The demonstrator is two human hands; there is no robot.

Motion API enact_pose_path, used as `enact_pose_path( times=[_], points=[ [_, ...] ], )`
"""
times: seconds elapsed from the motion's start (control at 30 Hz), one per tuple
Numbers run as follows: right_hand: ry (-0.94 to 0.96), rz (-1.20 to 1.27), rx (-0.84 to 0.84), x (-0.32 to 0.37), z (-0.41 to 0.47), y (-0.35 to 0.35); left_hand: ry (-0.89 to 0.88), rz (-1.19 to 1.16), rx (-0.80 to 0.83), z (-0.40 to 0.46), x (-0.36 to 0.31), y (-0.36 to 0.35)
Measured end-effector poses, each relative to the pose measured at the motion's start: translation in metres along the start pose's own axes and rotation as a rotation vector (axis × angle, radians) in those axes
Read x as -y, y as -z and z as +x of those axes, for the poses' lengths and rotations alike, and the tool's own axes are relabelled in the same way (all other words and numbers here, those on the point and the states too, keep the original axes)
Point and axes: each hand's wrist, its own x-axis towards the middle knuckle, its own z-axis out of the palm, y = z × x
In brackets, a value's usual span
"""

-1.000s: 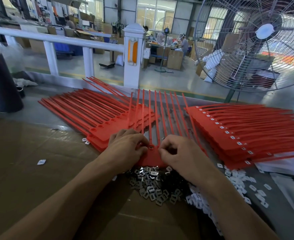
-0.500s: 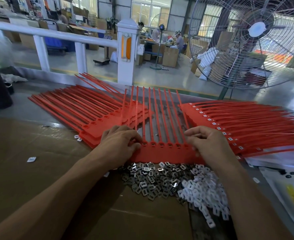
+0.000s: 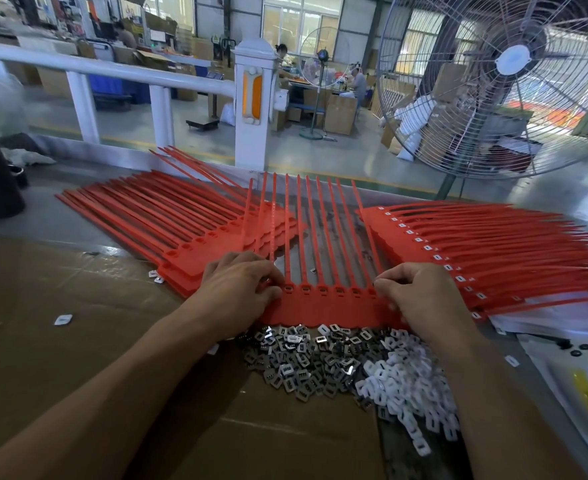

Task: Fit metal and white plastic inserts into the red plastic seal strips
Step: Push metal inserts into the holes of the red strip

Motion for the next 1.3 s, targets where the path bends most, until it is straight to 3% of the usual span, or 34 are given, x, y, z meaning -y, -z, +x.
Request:
enact_pose_path(
  times=[0.6,1.3],
  points=[
    [-0.051,-0.149,0.071,0.003,0.002,-0.007,0.015,-0.001,0.002,0.0,-0.002,0.0],
    [-0.097,-0.162,-0.062,0.001,0.005,-0.015,0.013,-0.016,-0.002,-0.001,-0.004,0.001]
  ],
)
